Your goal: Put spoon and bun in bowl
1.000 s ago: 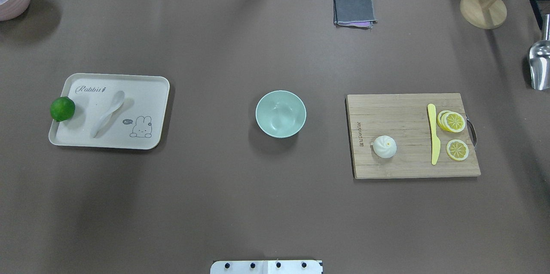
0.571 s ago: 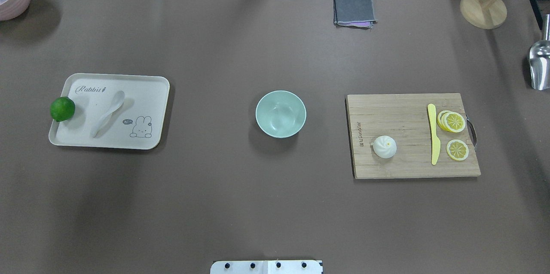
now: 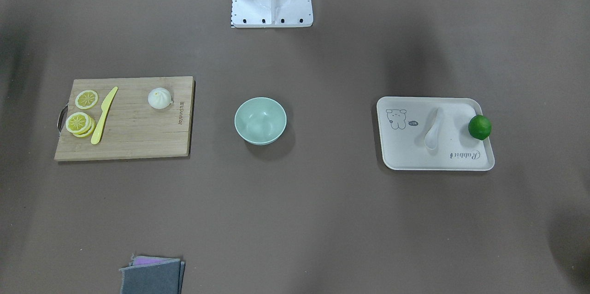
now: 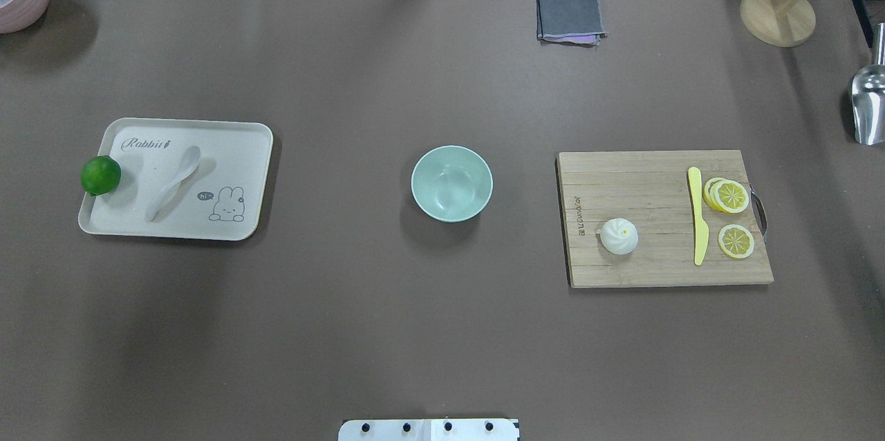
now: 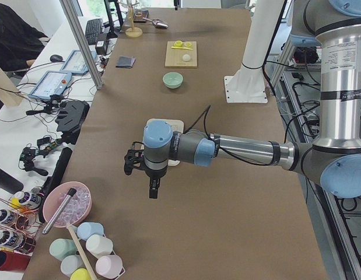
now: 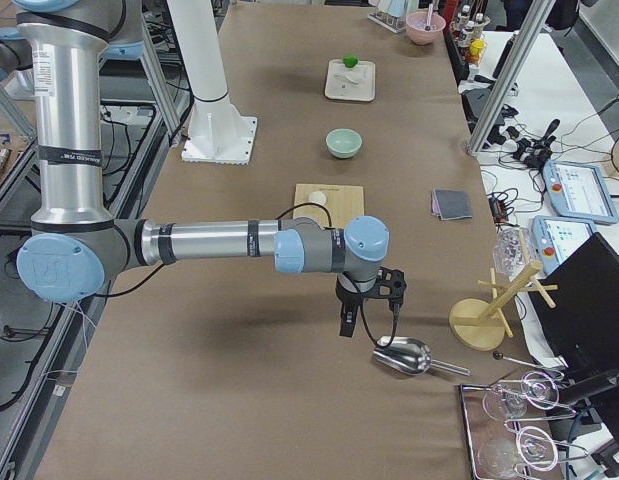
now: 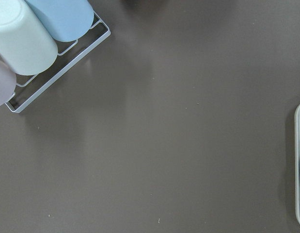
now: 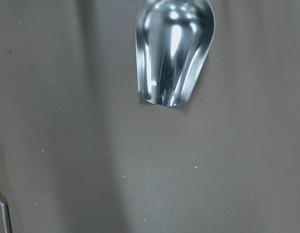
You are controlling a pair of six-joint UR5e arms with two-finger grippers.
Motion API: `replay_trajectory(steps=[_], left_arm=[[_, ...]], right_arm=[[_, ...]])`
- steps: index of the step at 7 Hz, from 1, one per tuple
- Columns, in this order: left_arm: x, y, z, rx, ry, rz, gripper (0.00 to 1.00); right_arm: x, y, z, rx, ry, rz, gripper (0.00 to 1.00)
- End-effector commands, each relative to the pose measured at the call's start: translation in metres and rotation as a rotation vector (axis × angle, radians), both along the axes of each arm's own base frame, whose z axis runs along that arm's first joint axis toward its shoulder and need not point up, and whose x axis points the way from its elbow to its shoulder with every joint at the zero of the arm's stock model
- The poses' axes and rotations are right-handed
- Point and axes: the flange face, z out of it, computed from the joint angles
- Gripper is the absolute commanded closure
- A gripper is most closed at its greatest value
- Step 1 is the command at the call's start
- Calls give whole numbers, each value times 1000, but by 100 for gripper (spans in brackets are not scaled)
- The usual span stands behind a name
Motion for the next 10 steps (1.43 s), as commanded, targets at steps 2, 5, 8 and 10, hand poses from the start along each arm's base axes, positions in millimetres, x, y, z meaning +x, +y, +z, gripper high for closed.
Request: replay_trajectory(steps=[2,5,8,10], left_arm=[[0,-1,-2,3,1,-2,2],[1,-6,-7,6,15,-3,2],[4,-6,-4,2,15,2,2],[4,-5,-3,4,16,7,2]], right_arm=[[-1,0,0,0,-1,-1,0],[-1,0,-1,1,-2,-1,0],[-1,-5,-5,12,-3,-1,0],[-1,-1,-2,6,-8,0,0]])
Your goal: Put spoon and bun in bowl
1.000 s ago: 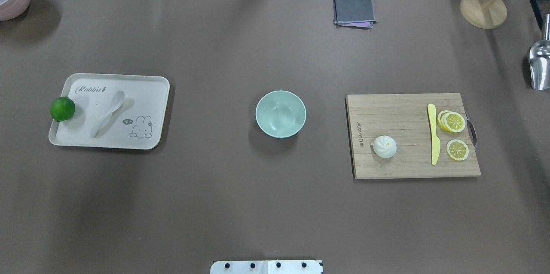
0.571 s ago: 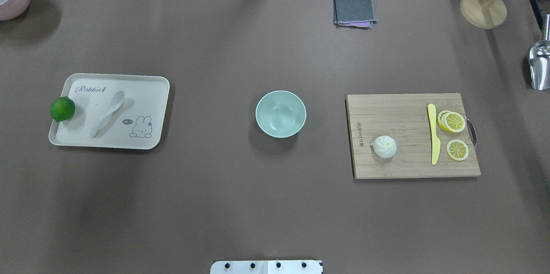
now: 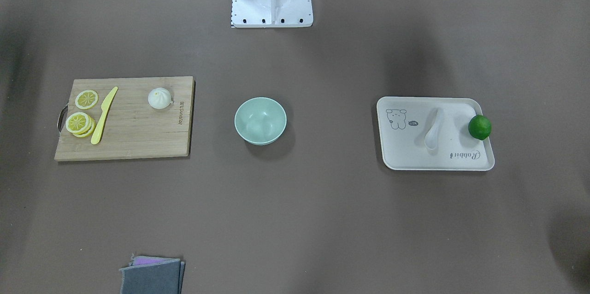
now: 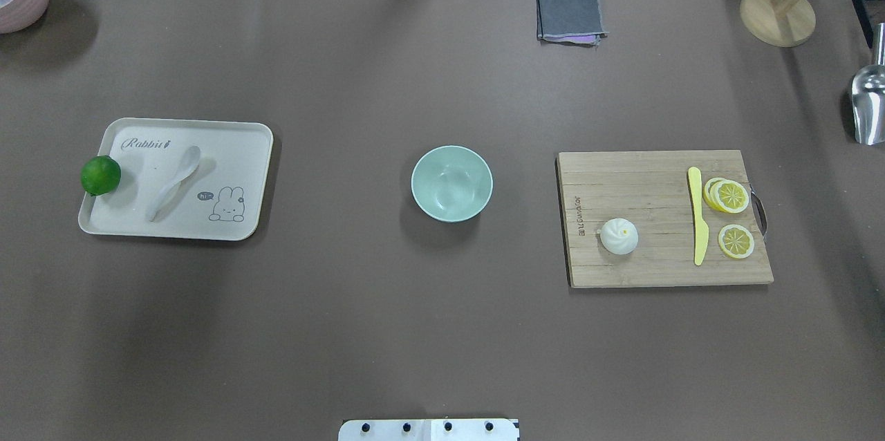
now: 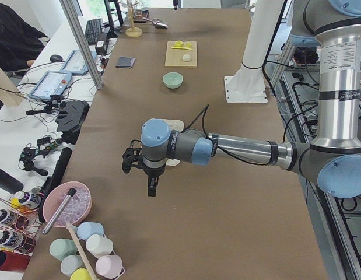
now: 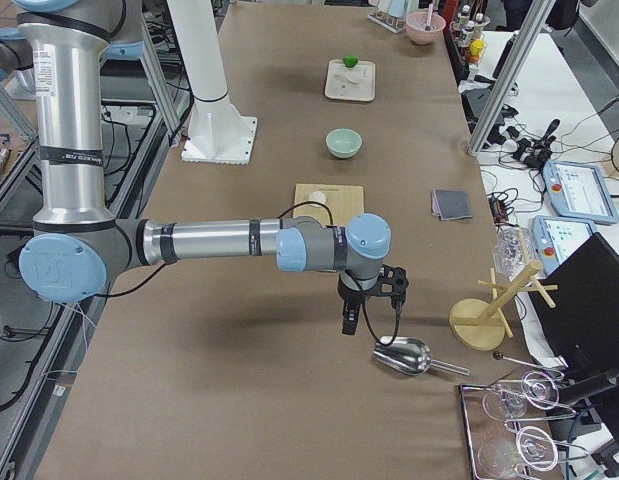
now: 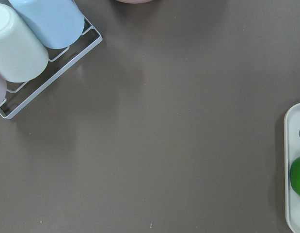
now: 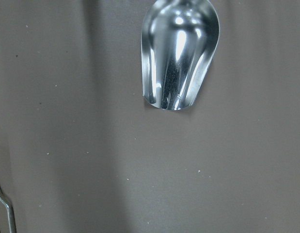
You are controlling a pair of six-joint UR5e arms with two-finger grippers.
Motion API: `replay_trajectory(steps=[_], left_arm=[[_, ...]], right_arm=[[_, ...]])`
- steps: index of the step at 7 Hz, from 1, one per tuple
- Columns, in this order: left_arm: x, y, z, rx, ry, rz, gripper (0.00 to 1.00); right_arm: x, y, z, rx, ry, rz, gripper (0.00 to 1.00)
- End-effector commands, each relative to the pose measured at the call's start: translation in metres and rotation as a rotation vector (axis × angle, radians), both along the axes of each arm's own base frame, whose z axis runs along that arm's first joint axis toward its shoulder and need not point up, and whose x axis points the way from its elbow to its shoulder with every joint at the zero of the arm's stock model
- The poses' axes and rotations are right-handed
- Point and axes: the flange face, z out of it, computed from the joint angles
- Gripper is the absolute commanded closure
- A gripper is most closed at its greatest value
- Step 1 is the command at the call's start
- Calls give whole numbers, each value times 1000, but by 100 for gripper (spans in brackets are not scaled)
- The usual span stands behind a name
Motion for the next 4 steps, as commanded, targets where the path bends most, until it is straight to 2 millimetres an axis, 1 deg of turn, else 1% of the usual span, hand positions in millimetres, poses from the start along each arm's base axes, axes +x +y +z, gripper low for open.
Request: replay_trajectory(steps=[1,4], left_arm=[[1,1,-2,4,14,5,2],[2,1,-4,9,28,10,2]], right_arm=[[0,2,2,-4,-4,-1,0],[-1,5,4,-4,-19,-9,0]])
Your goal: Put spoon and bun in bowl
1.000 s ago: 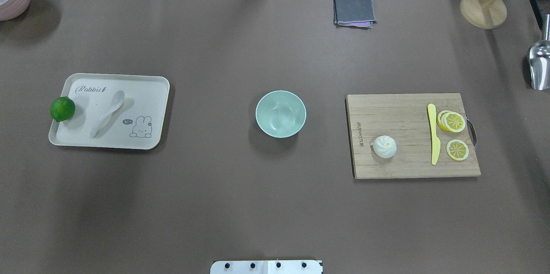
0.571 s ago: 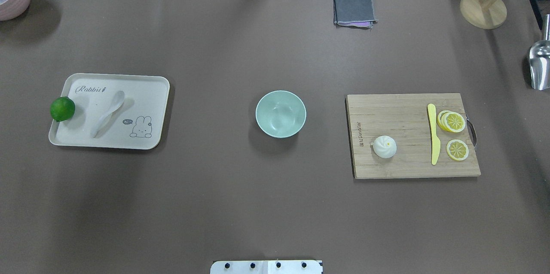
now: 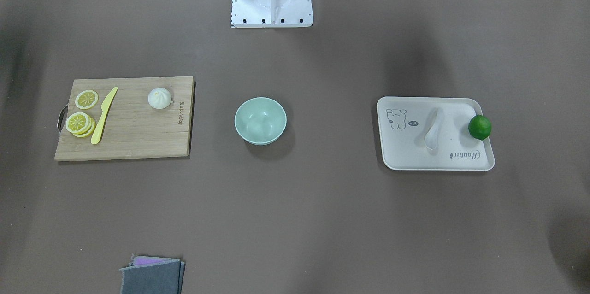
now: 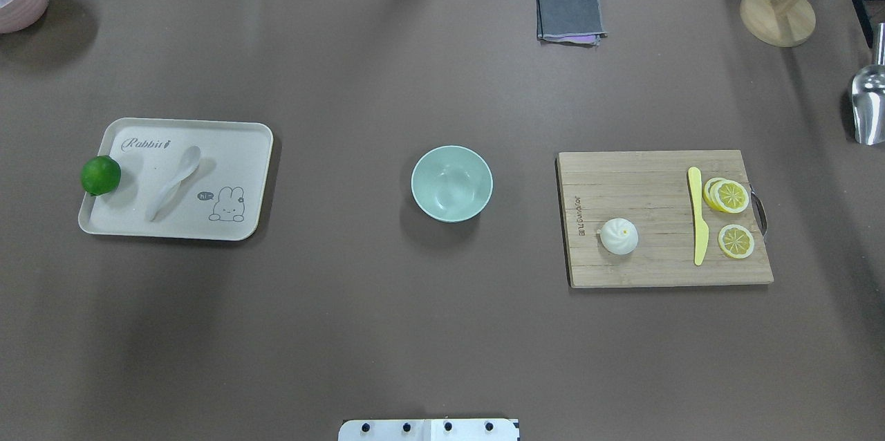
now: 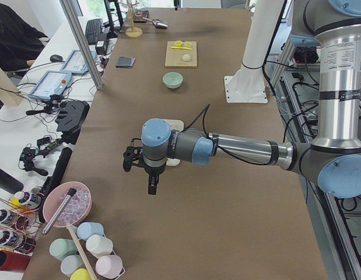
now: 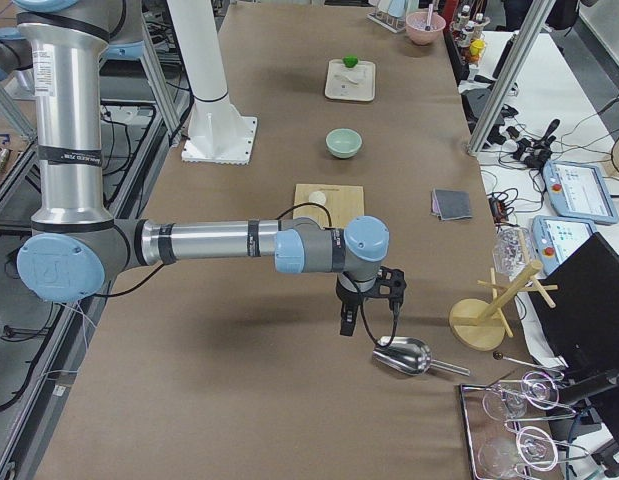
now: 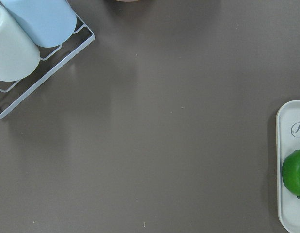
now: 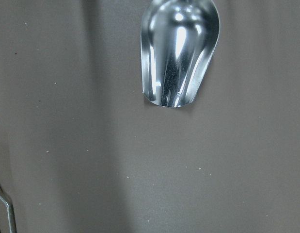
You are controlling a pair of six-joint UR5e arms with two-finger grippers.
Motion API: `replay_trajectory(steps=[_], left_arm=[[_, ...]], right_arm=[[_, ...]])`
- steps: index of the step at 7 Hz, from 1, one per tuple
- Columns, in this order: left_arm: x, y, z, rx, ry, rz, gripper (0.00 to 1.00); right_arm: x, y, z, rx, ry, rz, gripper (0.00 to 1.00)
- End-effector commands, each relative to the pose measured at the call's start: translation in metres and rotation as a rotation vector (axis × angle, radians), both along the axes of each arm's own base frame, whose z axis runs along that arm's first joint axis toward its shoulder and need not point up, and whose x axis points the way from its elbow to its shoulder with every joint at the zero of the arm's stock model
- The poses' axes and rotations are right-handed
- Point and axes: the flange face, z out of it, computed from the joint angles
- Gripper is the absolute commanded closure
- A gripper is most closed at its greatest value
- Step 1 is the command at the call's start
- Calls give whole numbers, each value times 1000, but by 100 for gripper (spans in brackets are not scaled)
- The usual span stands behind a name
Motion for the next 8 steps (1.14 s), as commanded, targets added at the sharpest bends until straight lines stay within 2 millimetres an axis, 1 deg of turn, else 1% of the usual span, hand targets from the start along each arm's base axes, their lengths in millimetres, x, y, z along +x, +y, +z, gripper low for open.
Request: replay_trajectory(steps=[1,3,4,5,6,7,8], left_arm=[[0,2,2,1,2,3,2],[0,0,-3,37,4,1,2],[3,-3,-19,92,8,8,2],[31,-9,-37,181,16,63,2],[71,-23,-58,292,29,136,2],[114,-25,-72,368,58,217,2],[134,-24,-84,392,101,226,2]], right_arm=[[-1,0,-1,6,-14,-6,0],[-1,0,-2,0,-13,0,0],[-1,-2,-10,16,-16,1,0],[-2,-5,-20,38,-20,-2,0],[-4,-7,-35,65,-46,-7,0],[-12,-15,-45,84,-52,-22,0],[-23,-17,-62,111,-68,-38,0]])
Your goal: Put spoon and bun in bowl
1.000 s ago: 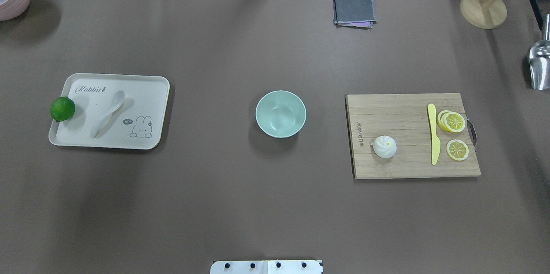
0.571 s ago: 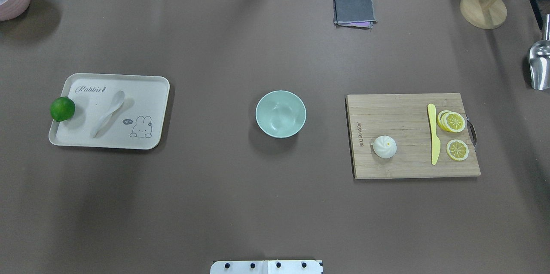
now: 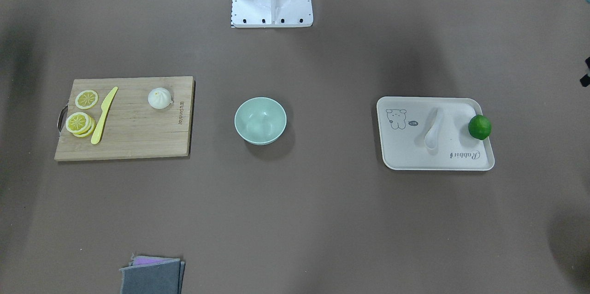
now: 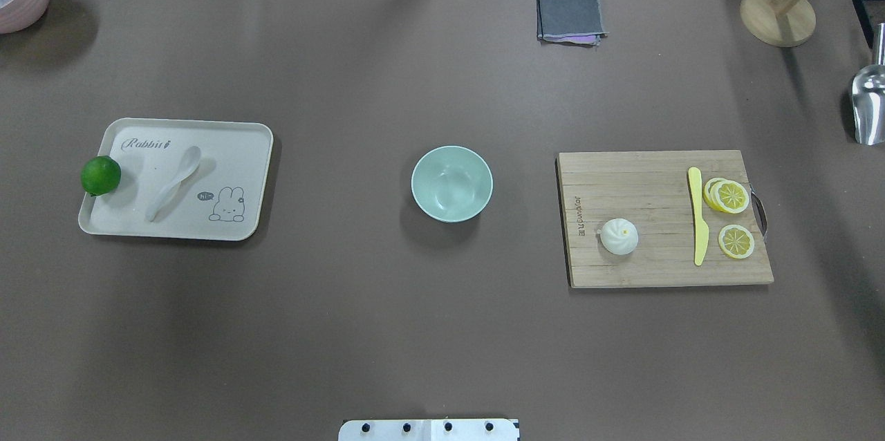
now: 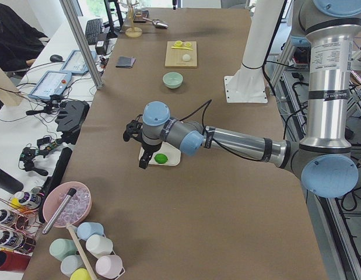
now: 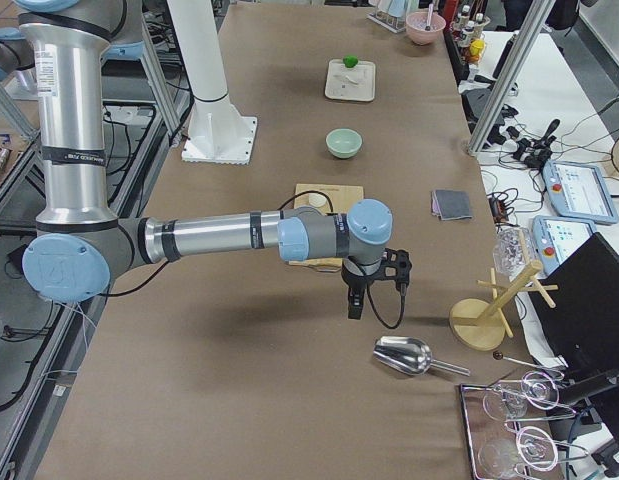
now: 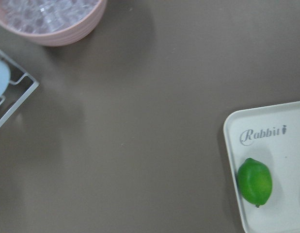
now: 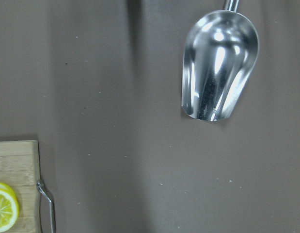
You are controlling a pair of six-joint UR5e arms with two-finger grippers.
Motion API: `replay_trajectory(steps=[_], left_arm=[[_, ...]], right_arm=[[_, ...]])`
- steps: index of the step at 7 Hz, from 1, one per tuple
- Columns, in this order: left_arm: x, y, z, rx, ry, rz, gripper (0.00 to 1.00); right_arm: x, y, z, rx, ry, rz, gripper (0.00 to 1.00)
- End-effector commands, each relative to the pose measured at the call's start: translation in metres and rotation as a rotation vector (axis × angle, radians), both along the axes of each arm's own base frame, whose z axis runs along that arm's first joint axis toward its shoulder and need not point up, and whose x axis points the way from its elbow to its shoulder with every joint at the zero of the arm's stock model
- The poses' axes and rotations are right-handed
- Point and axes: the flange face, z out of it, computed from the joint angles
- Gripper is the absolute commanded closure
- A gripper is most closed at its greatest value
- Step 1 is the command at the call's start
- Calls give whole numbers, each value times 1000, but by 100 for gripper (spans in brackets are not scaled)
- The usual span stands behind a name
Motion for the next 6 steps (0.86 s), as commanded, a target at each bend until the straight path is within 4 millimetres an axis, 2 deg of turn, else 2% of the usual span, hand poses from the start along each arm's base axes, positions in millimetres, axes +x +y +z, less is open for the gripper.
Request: replay_trajectory(steps=[1,2,3,4,6], left_arm=[[54,-12,-49,95,95,45,2],[86,-11,-59,112,104,95,2],[104,-8,-67,80,127,86,2],[140,1,-74,100,149,70,2],[223,23,-56,151,86,101,2]], right_arm=[[-16,-7,-30,46,-49,-29,0],[-25,-7,-32,41,-81,-46,0],[-31,-9,-33,44,-78,-59,0],[-31,-7,-32,42,-79,-59,0],[-32,-9,-34,116,-101,-63,0]])
